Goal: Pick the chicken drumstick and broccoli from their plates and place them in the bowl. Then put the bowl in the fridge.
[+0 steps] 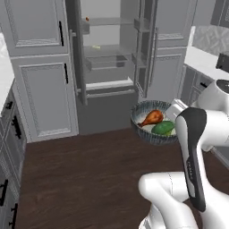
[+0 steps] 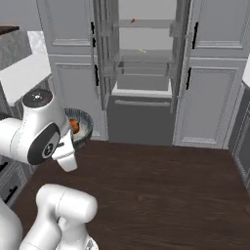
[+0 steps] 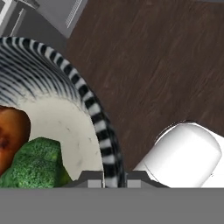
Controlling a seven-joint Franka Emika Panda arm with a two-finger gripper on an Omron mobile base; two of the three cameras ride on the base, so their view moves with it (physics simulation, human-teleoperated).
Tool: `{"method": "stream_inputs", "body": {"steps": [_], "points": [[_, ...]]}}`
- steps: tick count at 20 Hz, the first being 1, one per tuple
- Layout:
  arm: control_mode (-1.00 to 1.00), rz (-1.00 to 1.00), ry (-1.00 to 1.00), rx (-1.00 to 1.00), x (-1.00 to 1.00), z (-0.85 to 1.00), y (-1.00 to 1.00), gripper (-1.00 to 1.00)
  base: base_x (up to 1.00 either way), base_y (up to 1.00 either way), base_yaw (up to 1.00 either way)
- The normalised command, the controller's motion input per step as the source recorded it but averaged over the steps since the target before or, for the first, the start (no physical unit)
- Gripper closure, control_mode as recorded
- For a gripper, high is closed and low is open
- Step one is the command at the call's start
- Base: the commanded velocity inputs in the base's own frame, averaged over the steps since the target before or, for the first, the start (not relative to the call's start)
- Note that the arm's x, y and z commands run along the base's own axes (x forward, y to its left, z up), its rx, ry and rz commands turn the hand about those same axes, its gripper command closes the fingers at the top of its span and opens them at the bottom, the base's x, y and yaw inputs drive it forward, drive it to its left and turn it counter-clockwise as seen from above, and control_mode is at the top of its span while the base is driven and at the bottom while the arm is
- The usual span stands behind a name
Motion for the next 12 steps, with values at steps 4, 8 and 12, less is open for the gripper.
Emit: {"method": "stream_inputs", "body": {"steps": [4, 8, 12], "points": [[1.00, 0.00, 0.00, 0.00, 0.00, 0.00, 0.00, 1.00, 0.90, -0.65, 0.00], [1.00, 0.00, 0.00, 0.00, 0.00, 0.00, 0.00, 1.00, 1.00, -0.13, 0.00], [1.00, 0.00, 0.00, 0.00, 0.00, 0.00, 0.00, 1.00, 1.00, 0.00, 0.00]]}}
